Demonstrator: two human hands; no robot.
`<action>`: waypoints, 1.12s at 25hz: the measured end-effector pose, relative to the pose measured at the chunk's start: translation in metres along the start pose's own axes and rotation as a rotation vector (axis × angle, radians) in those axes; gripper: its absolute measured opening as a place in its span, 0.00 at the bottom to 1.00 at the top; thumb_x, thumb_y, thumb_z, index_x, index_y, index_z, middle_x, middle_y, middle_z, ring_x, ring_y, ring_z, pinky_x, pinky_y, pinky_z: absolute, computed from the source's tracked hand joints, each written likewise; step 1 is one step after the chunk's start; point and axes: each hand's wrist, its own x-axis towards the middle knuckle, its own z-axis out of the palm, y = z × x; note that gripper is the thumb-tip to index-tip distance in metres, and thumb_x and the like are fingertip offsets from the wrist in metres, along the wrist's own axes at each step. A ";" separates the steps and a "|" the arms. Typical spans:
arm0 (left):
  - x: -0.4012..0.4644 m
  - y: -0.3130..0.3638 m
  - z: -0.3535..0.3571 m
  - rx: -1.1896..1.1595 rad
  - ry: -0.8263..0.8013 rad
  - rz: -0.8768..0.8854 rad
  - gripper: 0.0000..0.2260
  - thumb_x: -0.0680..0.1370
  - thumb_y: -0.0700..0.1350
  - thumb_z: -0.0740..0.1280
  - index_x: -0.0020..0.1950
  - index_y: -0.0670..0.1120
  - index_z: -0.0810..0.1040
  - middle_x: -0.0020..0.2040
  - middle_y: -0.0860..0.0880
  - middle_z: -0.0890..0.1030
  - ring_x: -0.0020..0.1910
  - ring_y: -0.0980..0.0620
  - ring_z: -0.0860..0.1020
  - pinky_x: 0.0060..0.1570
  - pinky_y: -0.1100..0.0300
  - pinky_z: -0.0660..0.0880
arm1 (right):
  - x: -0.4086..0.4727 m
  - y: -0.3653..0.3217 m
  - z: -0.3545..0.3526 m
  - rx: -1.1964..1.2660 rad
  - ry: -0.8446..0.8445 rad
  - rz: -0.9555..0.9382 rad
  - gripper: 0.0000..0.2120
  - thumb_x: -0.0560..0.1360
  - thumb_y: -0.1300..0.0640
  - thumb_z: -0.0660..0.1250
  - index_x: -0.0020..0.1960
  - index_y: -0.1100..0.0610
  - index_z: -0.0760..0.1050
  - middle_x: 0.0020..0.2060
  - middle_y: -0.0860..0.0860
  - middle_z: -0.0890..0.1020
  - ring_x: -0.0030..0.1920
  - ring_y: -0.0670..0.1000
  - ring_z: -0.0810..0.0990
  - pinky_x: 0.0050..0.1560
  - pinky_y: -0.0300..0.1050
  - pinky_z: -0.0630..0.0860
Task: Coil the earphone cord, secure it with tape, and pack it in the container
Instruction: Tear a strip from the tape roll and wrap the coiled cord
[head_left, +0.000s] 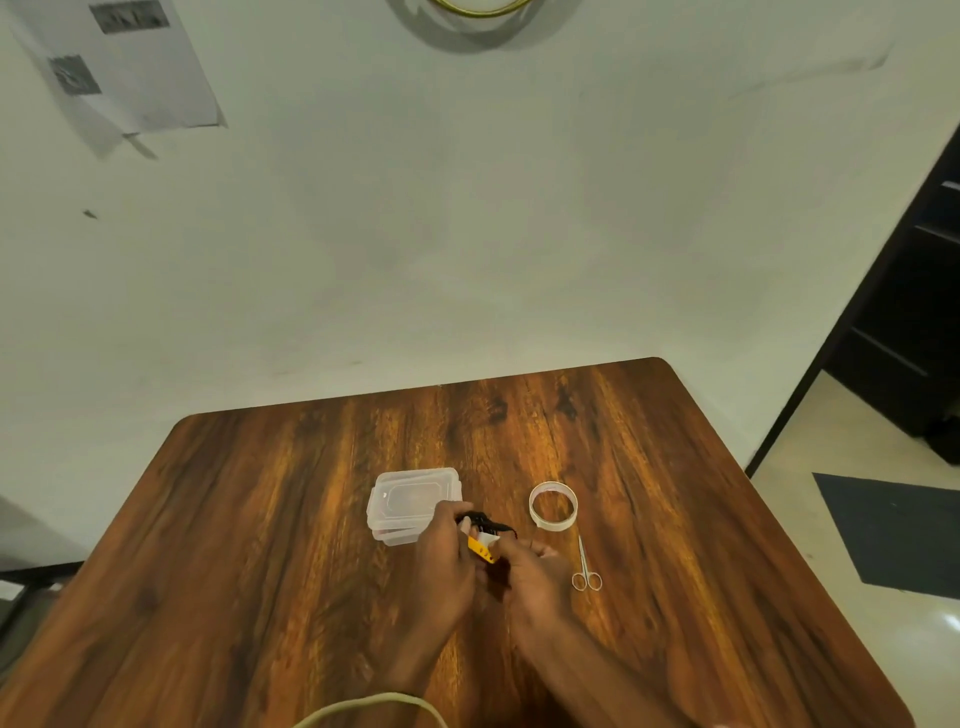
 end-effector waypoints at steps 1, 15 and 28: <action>-0.002 0.001 0.000 0.009 0.015 0.018 0.05 0.80 0.43 0.61 0.54 0.50 0.73 0.44 0.58 0.79 0.44 0.60 0.79 0.40 0.67 0.74 | -0.001 -0.001 0.001 0.031 -0.002 0.041 0.03 0.72 0.68 0.70 0.46 0.65 0.79 0.40 0.63 0.85 0.39 0.59 0.84 0.40 0.51 0.81; -0.019 -0.021 -0.006 0.338 -0.074 0.300 0.20 0.81 0.57 0.52 0.68 0.52 0.73 0.56 0.55 0.71 0.50 0.59 0.74 0.46 0.61 0.79 | -0.018 -0.008 -0.003 -0.028 -0.142 -0.009 0.09 0.76 0.60 0.66 0.49 0.62 0.84 0.44 0.59 0.88 0.50 0.59 0.86 0.50 0.52 0.79; -0.006 0.015 -0.025 0.019 -0.023 0.296 0.08 0.82 0.40 0.61 0.51 0.50 0.79 0.42 0.57 0.78 0.45 0.55 0.77 0.42 0.71 0.70 | -0.008 -0.031 -0.019 -0.960 -0.101 -1.228 0.09 0.76 0.48 0.67 0.54 0.43 0.84 0.51 0.39 0.79 0.54 0.43 0.72 0.50 0.40 0.72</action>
